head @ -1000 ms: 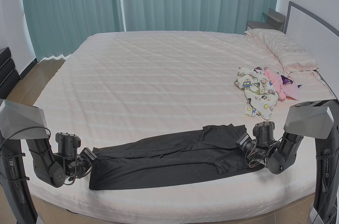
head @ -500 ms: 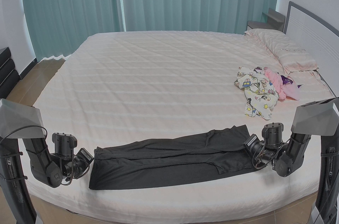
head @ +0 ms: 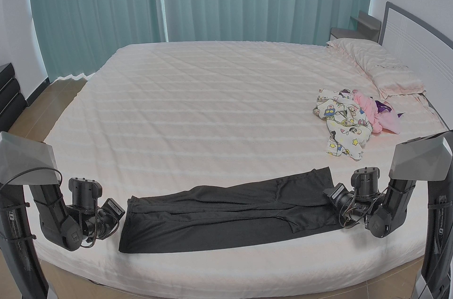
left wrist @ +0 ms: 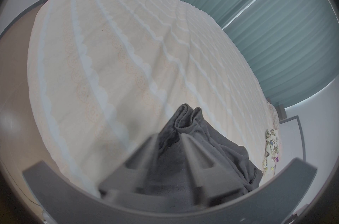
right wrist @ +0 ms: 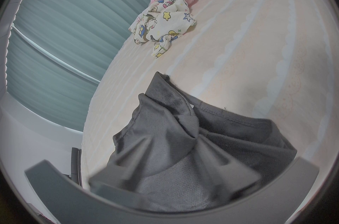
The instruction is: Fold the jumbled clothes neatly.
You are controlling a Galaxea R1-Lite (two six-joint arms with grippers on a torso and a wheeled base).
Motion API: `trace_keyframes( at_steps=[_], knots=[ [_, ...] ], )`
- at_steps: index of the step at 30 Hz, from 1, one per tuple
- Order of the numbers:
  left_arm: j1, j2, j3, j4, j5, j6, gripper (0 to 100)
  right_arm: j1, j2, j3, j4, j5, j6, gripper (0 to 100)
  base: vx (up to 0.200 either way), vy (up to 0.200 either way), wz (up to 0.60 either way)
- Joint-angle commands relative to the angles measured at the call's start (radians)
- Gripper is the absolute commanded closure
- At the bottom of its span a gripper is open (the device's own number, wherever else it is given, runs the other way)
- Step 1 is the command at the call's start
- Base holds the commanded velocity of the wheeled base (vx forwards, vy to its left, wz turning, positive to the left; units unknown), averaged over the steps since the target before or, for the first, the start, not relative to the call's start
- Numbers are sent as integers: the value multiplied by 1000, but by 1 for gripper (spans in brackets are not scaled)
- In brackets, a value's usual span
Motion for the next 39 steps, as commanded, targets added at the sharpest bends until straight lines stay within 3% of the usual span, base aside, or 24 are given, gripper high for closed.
trace_keyframes(
  at_steps=[1,8,13,27,38,39],
  knots=[
    [16,-38,-4,-1,-25,-5,0,-2,-15,6,-13,0,6,0,0,0,0],
    [83,-111,-41,9,-229,7,0,-14,-30,59,-96,3,5,0,0,0,0],
    [97,-59,-96,31,-343,181,0,-8,-28,72,-114,3,5,0,0,0,0],
    [39,73,-204,26,-378,414,0,-2,-27,78,-117,3,5,0,0,0,0],
    [24,177,-210,-126,-335,421,0,3,-27,78,-117,3,5,0,0,0,0],
    [24,177,-204,-127,-326,423,100,5,-27,78,-117,3,5,0,0,0,0]
  ],
)
